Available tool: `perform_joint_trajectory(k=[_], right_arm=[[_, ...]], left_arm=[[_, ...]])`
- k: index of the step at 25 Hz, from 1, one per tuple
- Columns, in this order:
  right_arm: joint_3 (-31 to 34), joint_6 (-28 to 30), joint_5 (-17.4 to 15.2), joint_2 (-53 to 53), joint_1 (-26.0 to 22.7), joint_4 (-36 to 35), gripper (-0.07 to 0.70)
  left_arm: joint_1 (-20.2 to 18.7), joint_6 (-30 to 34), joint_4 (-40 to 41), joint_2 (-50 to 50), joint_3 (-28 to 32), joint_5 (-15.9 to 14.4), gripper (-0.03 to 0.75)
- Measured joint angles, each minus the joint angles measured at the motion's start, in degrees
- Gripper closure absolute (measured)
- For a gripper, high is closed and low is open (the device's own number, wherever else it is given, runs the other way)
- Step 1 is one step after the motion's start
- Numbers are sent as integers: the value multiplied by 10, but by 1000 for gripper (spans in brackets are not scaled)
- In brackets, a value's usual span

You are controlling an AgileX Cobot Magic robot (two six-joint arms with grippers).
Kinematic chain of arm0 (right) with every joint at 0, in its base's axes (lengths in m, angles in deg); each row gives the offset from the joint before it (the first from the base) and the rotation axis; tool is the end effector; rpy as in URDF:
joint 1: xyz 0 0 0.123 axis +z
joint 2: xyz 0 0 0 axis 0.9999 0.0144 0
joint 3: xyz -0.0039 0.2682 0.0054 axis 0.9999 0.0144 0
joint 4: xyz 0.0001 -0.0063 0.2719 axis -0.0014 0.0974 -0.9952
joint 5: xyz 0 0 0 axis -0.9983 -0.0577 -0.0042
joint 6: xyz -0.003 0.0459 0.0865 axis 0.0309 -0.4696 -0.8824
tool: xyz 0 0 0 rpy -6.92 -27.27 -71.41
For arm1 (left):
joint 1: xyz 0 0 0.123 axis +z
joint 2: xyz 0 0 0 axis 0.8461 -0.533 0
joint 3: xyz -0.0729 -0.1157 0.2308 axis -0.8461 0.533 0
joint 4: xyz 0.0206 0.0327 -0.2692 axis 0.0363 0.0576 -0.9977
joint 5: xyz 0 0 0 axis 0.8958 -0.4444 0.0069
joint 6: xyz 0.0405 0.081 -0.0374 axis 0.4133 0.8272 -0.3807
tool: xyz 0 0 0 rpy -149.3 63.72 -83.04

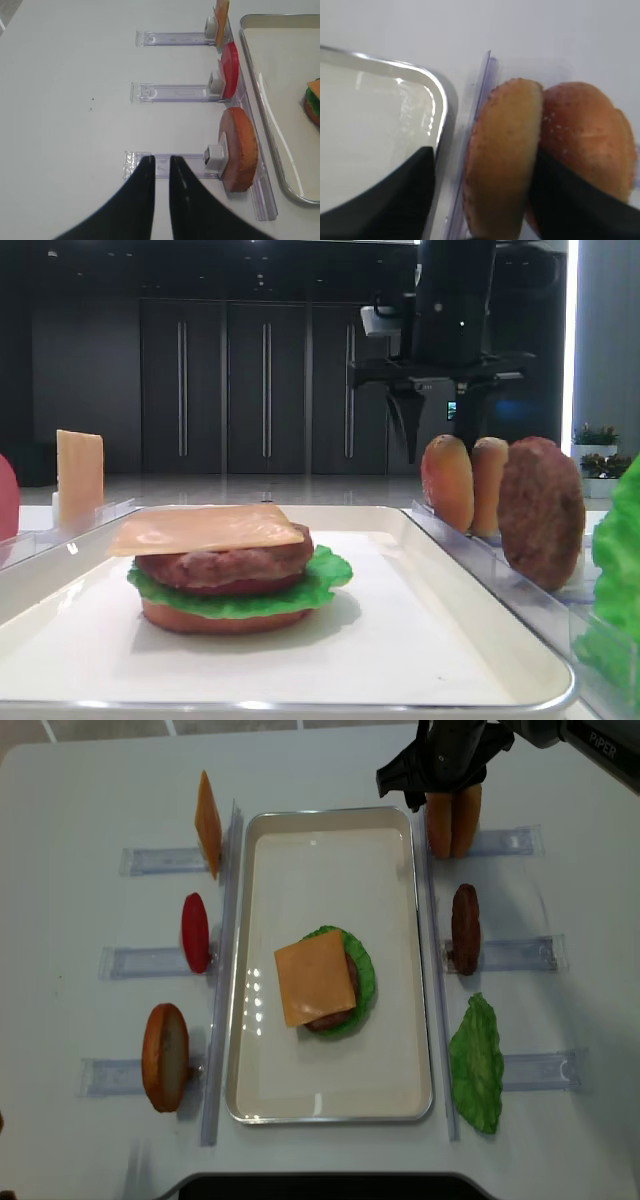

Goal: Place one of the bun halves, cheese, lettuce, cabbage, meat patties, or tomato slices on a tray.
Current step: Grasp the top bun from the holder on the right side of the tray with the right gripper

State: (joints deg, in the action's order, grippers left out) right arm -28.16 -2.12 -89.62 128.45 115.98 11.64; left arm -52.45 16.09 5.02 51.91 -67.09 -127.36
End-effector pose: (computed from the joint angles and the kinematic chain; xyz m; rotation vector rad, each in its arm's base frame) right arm 0.4236 0.1996 0.1828 -0.3633 2.7705 -0.0290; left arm 0.0348 0.0020 0.2719 -0.0537 2.1068 0.0634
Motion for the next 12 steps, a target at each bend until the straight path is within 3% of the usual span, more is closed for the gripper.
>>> perform_joint_trajectory(k=[6, 12], right_arm=[[0, 2, -7, 12, -1, 8, 381], [-3, 4, -28, 5, -1, -1, 380]], left_arm=[[0, 0, 0, 0, 0, 0, 639], [0, 0, 0, 0, 0, 0, 639]])
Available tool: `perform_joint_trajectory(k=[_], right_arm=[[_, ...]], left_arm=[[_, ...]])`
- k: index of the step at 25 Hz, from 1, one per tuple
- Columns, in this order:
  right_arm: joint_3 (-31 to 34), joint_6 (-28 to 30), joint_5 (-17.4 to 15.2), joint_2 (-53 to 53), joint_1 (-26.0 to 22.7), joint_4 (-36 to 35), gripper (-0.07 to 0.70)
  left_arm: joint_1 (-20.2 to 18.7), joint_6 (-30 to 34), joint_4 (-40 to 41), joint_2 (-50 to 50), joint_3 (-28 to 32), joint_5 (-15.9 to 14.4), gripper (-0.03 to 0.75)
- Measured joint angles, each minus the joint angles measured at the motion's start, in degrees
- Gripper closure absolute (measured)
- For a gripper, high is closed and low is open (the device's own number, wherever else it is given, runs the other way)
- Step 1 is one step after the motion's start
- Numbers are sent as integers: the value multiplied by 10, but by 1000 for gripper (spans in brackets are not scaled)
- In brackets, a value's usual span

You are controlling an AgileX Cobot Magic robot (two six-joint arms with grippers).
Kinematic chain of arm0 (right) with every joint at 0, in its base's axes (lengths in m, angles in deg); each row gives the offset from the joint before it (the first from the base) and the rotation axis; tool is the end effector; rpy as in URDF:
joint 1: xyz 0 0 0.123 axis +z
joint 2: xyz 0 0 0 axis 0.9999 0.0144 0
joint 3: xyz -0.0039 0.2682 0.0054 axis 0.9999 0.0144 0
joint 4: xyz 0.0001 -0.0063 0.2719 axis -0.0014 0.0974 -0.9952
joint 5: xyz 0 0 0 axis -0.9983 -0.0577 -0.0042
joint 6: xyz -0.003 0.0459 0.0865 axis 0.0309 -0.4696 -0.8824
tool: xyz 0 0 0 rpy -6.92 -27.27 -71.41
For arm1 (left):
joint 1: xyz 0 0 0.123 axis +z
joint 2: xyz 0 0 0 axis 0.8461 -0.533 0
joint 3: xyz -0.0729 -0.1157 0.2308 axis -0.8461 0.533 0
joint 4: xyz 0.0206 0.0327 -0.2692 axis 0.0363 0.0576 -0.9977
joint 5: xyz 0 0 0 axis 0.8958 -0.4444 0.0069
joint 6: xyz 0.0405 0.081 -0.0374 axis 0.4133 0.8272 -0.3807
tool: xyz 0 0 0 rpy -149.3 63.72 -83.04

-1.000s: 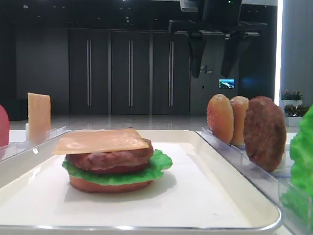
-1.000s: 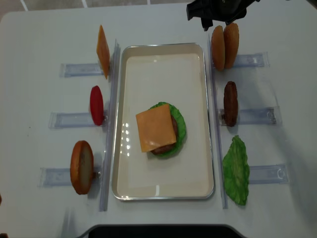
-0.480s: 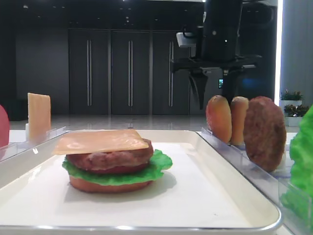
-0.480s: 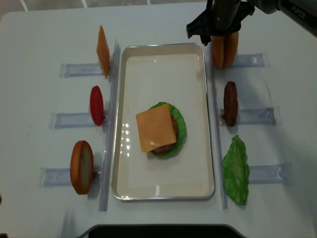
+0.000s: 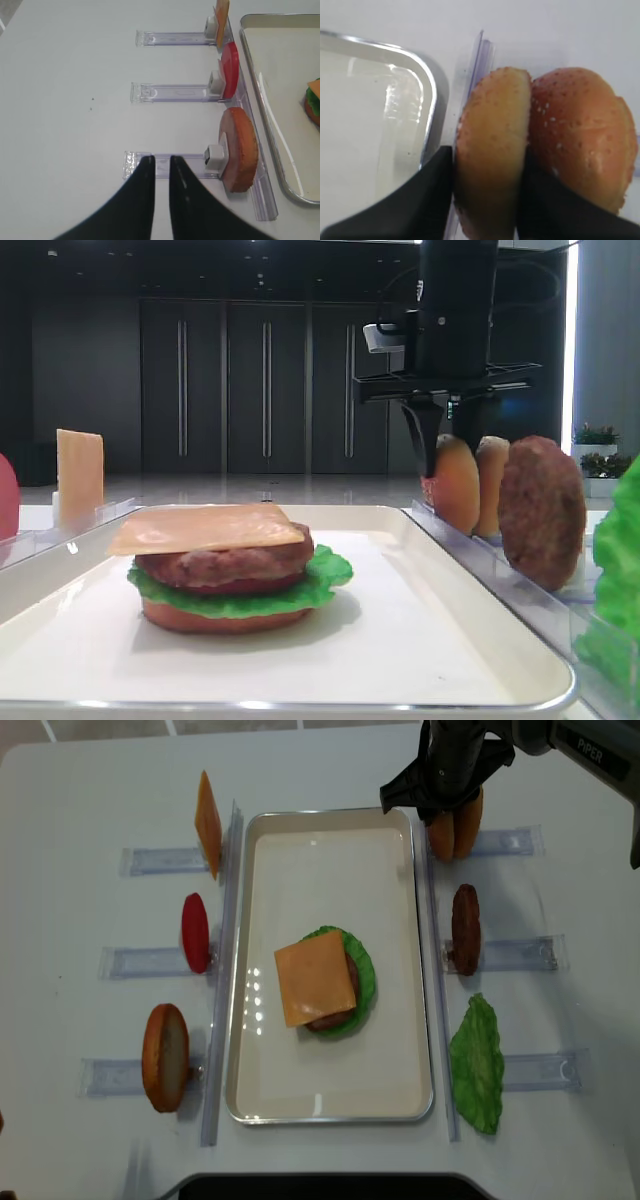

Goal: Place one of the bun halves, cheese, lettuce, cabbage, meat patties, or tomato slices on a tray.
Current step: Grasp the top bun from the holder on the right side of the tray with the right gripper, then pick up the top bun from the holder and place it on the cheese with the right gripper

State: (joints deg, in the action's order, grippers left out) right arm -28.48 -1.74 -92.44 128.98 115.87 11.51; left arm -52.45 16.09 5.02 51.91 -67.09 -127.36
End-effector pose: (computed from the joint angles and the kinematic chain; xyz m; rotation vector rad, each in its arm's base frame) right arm 0.4212 0.1971 0.1788 -0.3699 2.8192 -0.0576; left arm 0.0348 0.0020 0.2719 -0.0537 2.1068 0.0634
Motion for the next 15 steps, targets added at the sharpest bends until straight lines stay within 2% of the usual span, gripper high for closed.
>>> perform_joint_trajectory(k=[6, 9, 11, 15], right_arm=[[-67, 6, -97, -42, 0, -32, 386], [-103, 11, -106, -59, 0, -48, 386], [-106, 15, -107, -62, 1, -74, 386], [-52, 3, -107, -82, 38, -90, 386]], left_arm=[[0, 0, 0, 0, 0, 0, 639], [0, 0, 0, 0, 0, 0, 639], [0, 0, 0, 0, 0, 0, 639], [0, 0, 0, 0, 0, 0, 639]])
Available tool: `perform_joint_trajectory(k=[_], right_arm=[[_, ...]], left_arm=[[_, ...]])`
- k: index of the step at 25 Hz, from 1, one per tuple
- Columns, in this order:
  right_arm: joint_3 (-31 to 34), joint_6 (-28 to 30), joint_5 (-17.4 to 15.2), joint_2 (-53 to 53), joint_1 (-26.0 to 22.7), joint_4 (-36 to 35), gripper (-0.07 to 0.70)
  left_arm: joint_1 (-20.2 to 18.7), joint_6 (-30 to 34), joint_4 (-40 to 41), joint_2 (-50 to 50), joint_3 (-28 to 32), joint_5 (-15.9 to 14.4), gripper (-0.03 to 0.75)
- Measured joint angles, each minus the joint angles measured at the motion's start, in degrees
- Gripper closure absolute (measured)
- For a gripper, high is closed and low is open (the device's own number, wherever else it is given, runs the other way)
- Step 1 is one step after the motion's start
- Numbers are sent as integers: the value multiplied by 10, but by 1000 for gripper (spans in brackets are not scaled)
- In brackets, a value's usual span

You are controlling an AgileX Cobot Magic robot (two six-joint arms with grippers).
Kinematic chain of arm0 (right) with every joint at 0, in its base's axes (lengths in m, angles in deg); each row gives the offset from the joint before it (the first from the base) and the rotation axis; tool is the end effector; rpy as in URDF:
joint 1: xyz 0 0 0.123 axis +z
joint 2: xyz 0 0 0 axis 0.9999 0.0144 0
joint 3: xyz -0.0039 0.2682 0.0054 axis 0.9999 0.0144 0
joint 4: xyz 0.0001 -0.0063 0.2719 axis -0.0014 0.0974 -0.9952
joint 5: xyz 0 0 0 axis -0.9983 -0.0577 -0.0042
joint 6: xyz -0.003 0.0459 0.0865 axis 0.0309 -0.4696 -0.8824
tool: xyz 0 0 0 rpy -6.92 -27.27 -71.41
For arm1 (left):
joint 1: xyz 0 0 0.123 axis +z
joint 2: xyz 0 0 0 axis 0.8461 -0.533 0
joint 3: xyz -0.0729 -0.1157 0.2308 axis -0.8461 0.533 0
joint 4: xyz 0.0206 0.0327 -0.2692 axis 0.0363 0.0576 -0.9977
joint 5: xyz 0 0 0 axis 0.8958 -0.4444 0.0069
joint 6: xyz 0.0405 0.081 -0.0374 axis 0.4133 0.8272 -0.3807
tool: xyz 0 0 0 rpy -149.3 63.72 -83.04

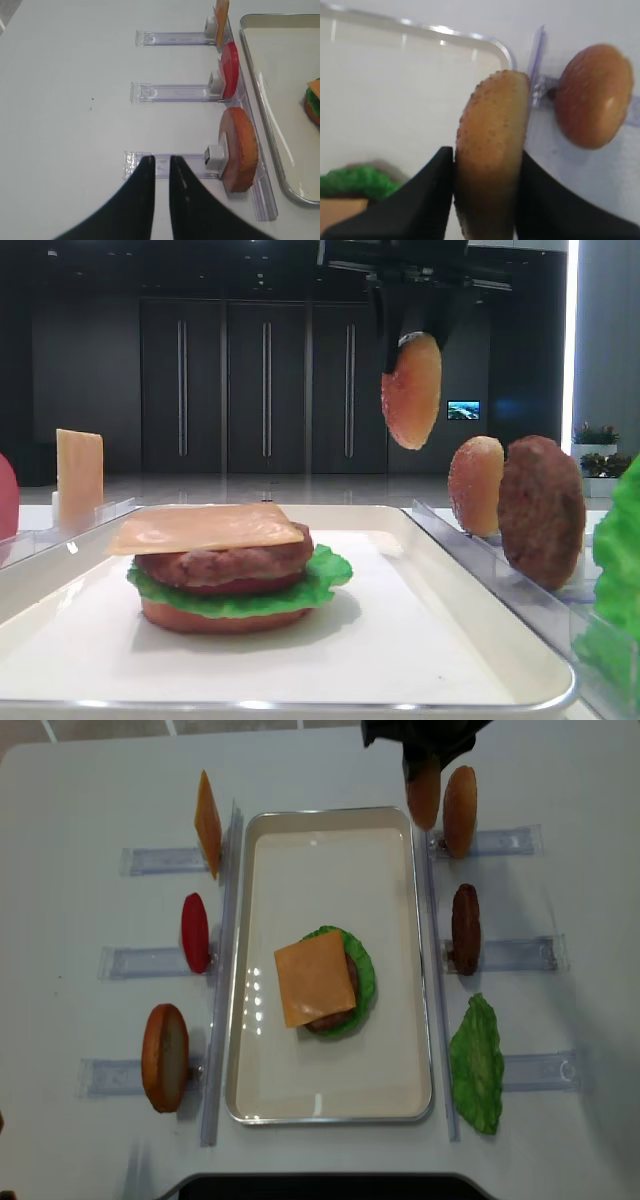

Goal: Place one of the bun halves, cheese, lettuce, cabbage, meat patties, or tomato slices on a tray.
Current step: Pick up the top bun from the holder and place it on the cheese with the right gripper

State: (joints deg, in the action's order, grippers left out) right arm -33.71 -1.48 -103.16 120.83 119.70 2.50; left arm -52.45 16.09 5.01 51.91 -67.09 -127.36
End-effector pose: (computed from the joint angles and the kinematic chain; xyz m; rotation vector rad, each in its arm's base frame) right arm 0.3823 0.2254 0.2646 -0.3816 2.8248 0.1730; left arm 0.0348 0.0020 0.2719 -0.0536 2.1068 0.0631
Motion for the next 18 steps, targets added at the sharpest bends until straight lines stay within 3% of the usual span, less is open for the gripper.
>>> perform_joint_trajectory(k=[6, 10, 14, 18], right_arm=[[154, -73, 0, -103, 102, -6, 386], [214, -107, 27, -134, 148, -7, 386], [232, -62, 107, -134, 164, -72, 386], [234, 72, 213, -134, 161, -238, 386]], left_arm=[[0, 0, 0, 0, 0, 0, 639], [0, 0, 0, 0, 0, 0, 639], [0, 0, 0, 0, 0, 0, 639], [0, 0, 0, 0, 0, 0, 639]])
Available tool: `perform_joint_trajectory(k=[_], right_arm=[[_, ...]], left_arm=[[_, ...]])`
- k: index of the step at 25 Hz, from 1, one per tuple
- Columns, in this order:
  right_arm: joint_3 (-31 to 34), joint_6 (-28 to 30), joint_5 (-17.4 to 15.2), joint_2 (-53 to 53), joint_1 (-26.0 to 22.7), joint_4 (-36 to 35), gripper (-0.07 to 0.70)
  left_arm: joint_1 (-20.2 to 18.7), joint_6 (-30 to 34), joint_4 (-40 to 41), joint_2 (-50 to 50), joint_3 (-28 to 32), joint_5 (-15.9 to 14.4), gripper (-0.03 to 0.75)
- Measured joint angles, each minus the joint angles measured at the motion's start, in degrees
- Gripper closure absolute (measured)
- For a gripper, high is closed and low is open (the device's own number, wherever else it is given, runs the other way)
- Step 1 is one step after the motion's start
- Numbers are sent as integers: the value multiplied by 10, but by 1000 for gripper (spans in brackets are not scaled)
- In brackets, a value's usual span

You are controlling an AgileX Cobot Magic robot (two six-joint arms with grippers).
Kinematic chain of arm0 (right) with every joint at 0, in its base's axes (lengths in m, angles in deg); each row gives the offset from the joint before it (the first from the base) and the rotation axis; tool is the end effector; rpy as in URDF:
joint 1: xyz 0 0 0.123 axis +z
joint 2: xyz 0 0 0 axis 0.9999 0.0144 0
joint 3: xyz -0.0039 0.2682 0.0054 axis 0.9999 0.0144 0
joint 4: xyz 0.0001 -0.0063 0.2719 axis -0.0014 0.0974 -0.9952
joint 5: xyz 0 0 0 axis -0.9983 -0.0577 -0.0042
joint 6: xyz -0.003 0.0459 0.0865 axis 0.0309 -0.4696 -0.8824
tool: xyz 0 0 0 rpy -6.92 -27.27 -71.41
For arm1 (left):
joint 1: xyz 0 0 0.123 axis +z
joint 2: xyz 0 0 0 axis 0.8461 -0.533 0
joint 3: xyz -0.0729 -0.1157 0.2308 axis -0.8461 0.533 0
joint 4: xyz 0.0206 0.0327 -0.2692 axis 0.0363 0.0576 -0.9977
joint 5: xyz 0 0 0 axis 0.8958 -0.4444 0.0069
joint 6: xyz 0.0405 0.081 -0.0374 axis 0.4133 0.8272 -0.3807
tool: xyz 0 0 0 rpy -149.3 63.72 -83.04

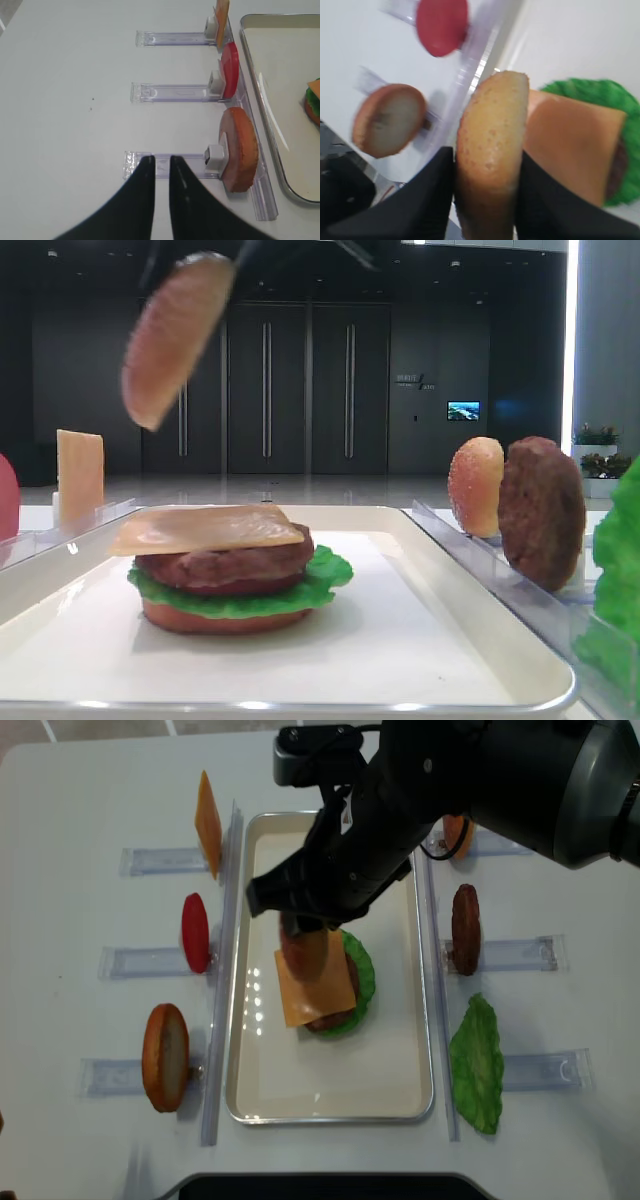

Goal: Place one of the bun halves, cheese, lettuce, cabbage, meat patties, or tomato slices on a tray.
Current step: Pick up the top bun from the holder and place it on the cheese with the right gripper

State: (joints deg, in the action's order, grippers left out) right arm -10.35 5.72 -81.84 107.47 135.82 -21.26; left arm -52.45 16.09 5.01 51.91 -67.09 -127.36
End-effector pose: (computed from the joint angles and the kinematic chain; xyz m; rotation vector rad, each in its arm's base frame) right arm 0.2557 0.3137 0.2577 -0.6519 2.6804 0.7980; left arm 0.0348 0.0020 0.2719 -0.0536 2.1068 0.0631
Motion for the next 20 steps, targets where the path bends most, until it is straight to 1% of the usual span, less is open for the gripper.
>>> perform_joint_trajectory(k=[1, 2, 5, 7, 10, 12, 13, 15, 17, 20], right_arm=[[0, 32, 18, 0, -2, -34, 386], [0, 57, 28, 0, -3, -57, 386], [13, 92, 46, -1, -17, -95, 386], [47, 130, 61, -1, -31, -144, 386], [113, 248, 87, -1, -52, -268, 386], [144, 327, 93, -1, -65, -337, 386], [156, 354, 95, -1, -72, -363, 386], [172, 381, 101, -1, -83, -389, 387], [183, 399, 111, -1, -89, -399, 387], [197, 413, 132, -1, -90, -416, 387]], left_arm=[[0, 0, 0, 0, 0, 0, 639], [0, 0, 0, 0, 0, 0, 639], [0, 0, 0, 0, 0, 0, 639], [0, 0, 0, 0, 0, 0, 639], [0, 0, 0, 0, 0, 0, 639], [0, 0, 0, 0, 0, 0, 639], [0, 0, 0, 0, 0, 0, 639], [0, 0, 0, 0, 0, 0, 639], [0, 0, 0, 0, 0, 0, 639], [0, 0, 0, 0, 0, 0, 639]])
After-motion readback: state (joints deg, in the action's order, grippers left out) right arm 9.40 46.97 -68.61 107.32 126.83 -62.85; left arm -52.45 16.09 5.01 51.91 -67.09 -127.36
